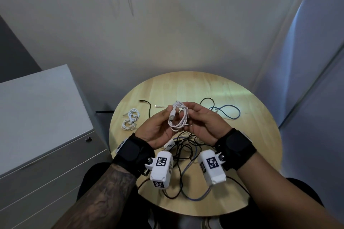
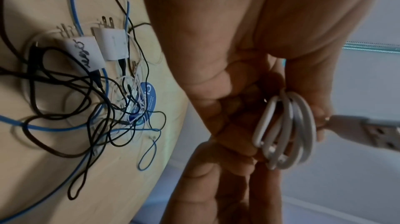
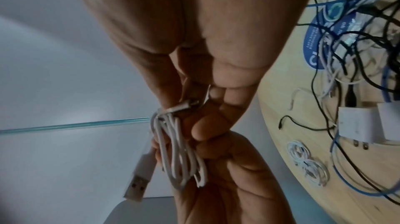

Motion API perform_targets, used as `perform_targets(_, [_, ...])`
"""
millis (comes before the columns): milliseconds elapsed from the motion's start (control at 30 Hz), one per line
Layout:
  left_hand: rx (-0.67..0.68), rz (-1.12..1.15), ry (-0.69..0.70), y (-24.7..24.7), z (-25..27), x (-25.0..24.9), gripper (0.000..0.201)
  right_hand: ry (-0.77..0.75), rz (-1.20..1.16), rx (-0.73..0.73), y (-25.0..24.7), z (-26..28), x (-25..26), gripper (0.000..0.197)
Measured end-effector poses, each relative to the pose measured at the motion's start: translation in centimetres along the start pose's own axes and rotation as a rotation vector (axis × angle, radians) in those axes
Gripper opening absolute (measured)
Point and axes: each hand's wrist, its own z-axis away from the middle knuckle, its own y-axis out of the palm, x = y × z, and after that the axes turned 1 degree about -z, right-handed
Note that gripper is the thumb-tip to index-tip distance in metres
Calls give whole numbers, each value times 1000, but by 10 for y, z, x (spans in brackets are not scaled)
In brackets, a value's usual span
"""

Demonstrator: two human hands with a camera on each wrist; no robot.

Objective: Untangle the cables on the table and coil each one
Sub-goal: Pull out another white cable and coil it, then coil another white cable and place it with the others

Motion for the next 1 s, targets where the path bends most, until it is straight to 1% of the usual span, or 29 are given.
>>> perform_targets(33, [28,-7,-11,-3,0,0,24,9,-7,-12,-1,-1,-1,27])
perform_targets(100, [29,-58,-41,-12,-2,-1,31,-2,53,-47,-4,-4,-3,22])
perform_targets(167, [-44,-230,-64,-20,-2,-4,38,-49,231,-119,-7,-6,-3,21])
perform_targets(200, [-85,-339,-63,-24,-2,-6,38,-74,339,-154,-9,-7,-4,22])
perform_targets(300, [-192,-562,-61,-35,-3,-10,23,-125,609,-215,-15,-12,-10,23])
perform_targets(367, [-242,-636,-44,-43,-4,-9,18,-113,707,-215,-19,-14,-17,22])
perform_targets(467, [-328,-644,-42,-59,-4,-3,20,-63,865,-232,-30,-15,-27,17])
perform_targets(533, [-457,-618,-37,-77,-3,-3,19,-41,1009,-257,-44,-12,-30,24])
perform_targets(600, [-642,-595,-5,-104,-5,-7,17,-21,1146,-312,-64,-6,-31,25])
perform_targets(667, [-821,-633,5,-132,-6,-14,15,19,1308,-377,-90,3,-31,25])
perform_targets(733, [-953,-635,-49,-160,-7,-19,15,92,1456,-414,-117,12,-32,29])
perform_targets(767, [-1000,-598,-84,-171,-9,-22,16,127,1499,-429,-131,18,-33,30])
perform_targets(800, [-1030,-582,-127,-179,-9,-24,17,157,1509,-452,-143,25,-35,31])
perform_targets(833, [-1063,-618,-181,-186,-8,-27,19,181,1494,-481,-155,32,-37,31])
perform_targets(867, [-1120,-612,-226,-191,-7,-31,23,195,1470,-512,-165,38,-40,30])
perform_targets(900, [-1167,-726,-319,-189,-5,-31,29,201,1453,-540,-175,43,-43,28])
perform_targets(933, [-1149,-1099,-400,-193,-3,-26,33,202,1444,-563,-182,48,-47,26])
perform_targets(967, [-1094,-1306,-456,-194,-2,-25,36,194,1437,-580,-187,51,-51,25])
perform_targets(1000, [-1070,-1369,-504,-194,-2,-24,39,177,1425,-593,-190,53,-54,23])
